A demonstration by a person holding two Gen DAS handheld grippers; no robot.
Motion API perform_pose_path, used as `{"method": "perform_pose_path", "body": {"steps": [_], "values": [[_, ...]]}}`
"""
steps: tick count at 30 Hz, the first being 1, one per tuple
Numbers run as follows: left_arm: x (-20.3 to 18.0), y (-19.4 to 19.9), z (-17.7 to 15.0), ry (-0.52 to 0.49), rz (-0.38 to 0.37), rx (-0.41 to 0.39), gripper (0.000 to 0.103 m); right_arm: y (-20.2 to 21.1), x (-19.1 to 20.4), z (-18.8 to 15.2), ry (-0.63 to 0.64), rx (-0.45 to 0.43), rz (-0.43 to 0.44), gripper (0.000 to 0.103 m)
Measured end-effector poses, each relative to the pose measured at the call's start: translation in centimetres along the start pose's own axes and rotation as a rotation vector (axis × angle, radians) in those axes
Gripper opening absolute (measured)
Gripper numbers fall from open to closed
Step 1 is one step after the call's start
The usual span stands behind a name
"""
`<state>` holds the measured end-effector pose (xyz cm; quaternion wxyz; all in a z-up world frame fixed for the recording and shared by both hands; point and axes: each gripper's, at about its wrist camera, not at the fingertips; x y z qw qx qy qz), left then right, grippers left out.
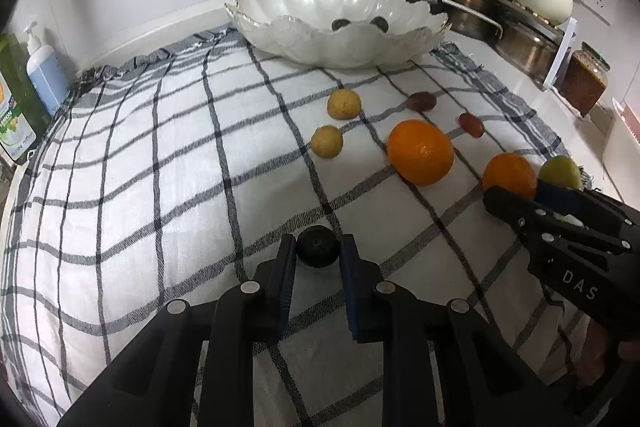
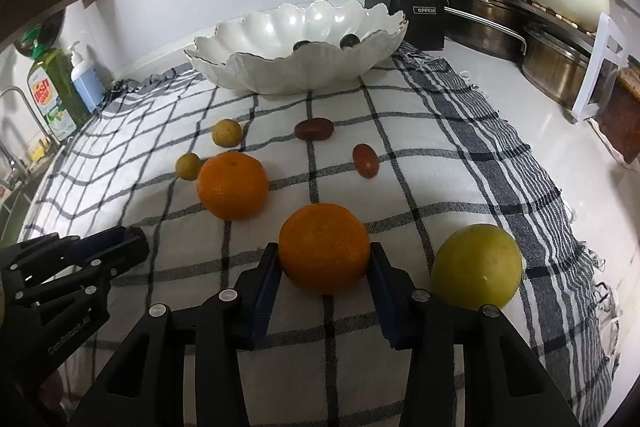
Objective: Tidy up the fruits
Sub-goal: 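Grasp a dark grape with the left gripper while the right gripper grasps an orange, then carry the dark grape and the orange over the white bowl with both grippers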
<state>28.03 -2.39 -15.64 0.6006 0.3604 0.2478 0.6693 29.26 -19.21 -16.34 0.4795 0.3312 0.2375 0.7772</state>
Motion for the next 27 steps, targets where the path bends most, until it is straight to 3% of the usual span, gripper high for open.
{"method": "perform_pose_path", "body": {"steps": [27], "values": [[2.8,6.0,5.2,0.021,-0.042,-0.25,0.022,5.5,4.1,4.2,0.061,-0.202,0.013,0.044]]}}
Point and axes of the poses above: each gripper's, at about its wrist camera, not at the fingertips, and y roughly against the way its jaws point, x to its left, z to its top, and after that the axes turned 15 degrees about z, right-handed
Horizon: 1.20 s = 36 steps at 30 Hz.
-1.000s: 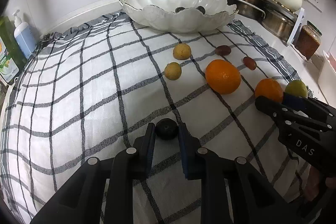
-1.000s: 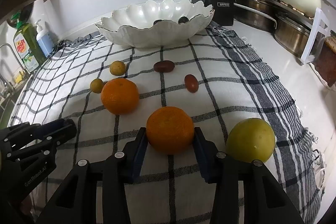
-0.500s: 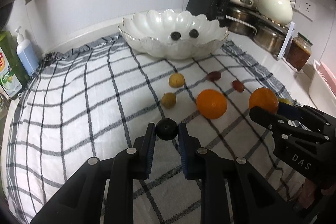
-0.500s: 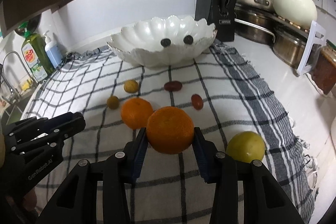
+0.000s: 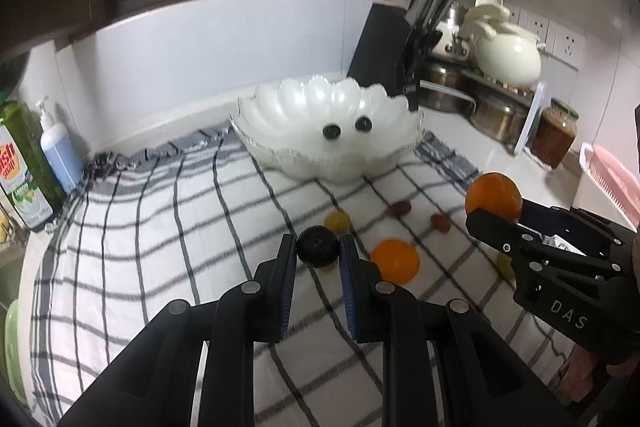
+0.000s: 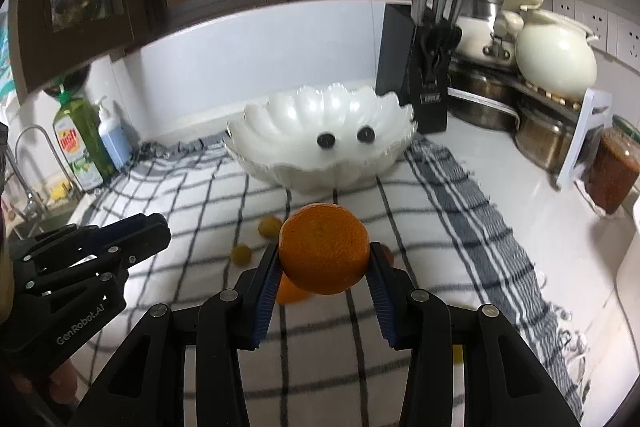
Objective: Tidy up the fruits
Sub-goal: 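Carry the dark grape and the orange over the white bowl with both grippers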
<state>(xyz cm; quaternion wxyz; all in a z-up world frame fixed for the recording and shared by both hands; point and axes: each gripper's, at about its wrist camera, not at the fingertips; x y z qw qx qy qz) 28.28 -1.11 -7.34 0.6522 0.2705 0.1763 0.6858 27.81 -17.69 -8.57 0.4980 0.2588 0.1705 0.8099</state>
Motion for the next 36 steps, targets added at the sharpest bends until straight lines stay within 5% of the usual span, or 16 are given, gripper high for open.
{"method": "perform_pose_path", "body": {"steps": [26,36], "values": [[2.1,-1.0,9.3,-0.003,0.02,-0.213,0.022,-2.2,0.3,9.3,0.084,-0.125,-0.024,0.044],[2.2,-4.7,12.9,0.009,-0.005,-0.174,0.022,-5.4,-1.4,12.9,0.063,-0.085,-0.016,0.044]]}}
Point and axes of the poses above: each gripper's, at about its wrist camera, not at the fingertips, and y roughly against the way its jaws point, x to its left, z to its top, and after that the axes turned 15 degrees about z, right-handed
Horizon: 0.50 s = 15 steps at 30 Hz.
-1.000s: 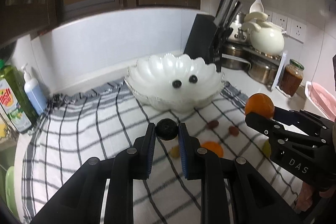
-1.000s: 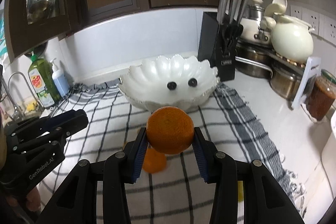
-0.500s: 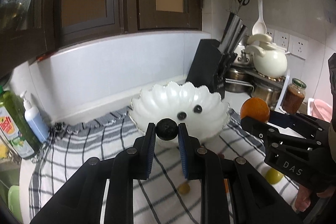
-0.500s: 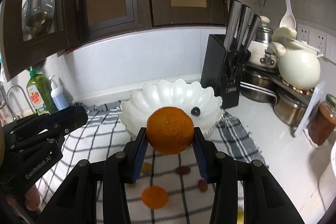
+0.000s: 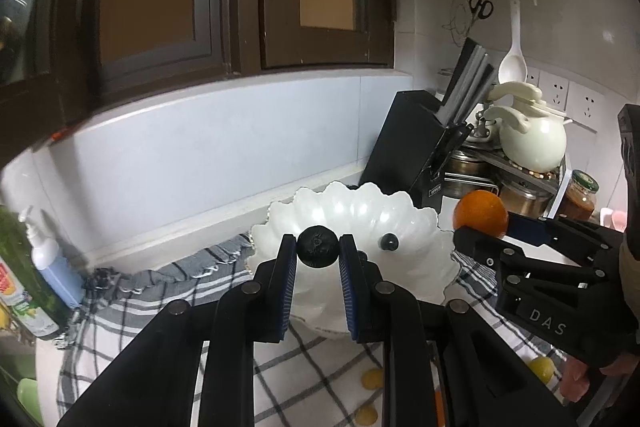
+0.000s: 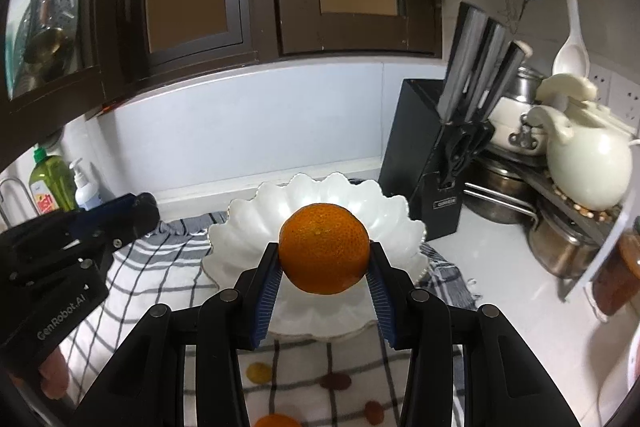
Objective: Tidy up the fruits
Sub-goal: 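Carry the dark grape and the orange over the white bowl with both grippers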
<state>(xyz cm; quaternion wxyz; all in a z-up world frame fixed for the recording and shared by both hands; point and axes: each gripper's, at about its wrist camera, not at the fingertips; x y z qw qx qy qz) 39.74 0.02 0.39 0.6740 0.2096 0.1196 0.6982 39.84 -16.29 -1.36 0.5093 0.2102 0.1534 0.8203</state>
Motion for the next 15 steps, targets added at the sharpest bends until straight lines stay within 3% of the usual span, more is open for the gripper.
{"method": "perform_pose_path", "body": {"steps": [15], "values": [[-1.5,-8.9,1.0,-0.023,0.009,0.162,0.022,-7.6,-4.0,1.7,-0.048,0.179,-0.004,0.044]]}}
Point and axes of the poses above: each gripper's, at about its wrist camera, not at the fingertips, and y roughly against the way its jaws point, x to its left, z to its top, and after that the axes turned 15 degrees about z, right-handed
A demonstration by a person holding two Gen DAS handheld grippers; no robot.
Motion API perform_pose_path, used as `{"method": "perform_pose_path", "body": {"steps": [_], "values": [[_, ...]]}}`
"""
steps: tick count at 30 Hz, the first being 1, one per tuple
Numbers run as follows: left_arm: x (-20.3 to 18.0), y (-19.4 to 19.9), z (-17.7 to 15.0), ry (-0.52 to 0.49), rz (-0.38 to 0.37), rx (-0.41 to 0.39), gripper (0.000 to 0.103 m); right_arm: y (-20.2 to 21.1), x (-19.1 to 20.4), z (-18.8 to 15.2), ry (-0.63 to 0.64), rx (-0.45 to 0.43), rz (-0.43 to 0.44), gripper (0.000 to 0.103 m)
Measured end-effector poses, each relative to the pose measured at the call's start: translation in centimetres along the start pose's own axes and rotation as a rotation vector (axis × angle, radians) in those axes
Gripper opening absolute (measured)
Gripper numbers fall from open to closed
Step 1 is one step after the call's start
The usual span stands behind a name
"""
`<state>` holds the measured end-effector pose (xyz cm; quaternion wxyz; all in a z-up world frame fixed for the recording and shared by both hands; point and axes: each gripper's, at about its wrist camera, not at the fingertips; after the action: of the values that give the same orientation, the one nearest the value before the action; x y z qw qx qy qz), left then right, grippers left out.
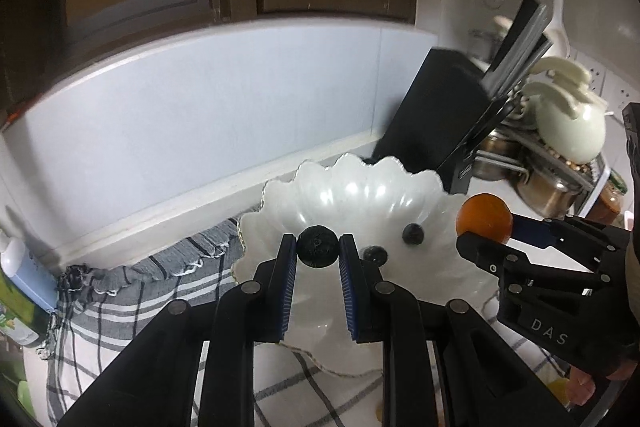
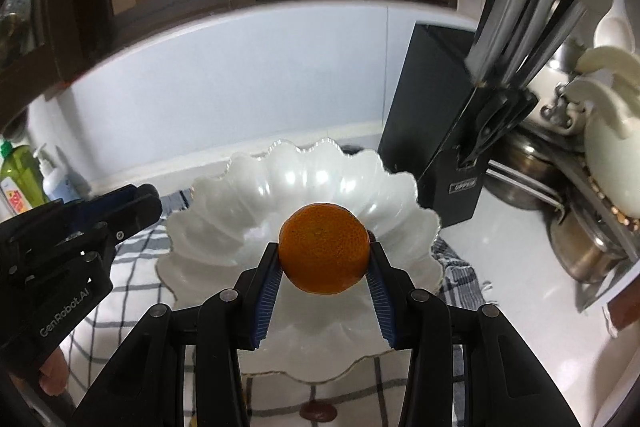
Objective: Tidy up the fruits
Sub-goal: 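Carry the dark grape and the orange over the white bowl with both grippers, then open the left gripper over the bowl while the right gripper releases the orange beside the grapes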
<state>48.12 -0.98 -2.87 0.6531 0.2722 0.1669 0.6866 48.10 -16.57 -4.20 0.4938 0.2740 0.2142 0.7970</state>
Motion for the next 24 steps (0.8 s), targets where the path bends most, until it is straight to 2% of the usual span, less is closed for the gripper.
{"method": "perform_pose_path", "body": {"steps": [14,18,24], "values": [[-2.3,-6.7,-0.5,-0.065,0.005,0.182,0.022,-6.2,-3.1,-0.1,-0.066,0.198,0.046,0.044],[-2.8,-8.3,-1.1,-0.087,0.005,0.242,0.022,-7.3,-3.7,-0.6,-0.074,0.228,0.045,0.044],[-3.2,-9.3,-1.5,-0.101,0.01,0.28,0.023,-8.4,-4.3,-0.9,-0.093,0.261,0.05,0.044]]}}
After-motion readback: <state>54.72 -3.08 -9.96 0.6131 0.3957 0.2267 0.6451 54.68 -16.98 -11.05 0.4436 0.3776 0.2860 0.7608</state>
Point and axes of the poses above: each gripper's, at about its wrist camera, not at the fingertips, and y roughly against the way its jaws point, x to its left, z to its top, and after that the axes turned 15 degrees about z, right-handed
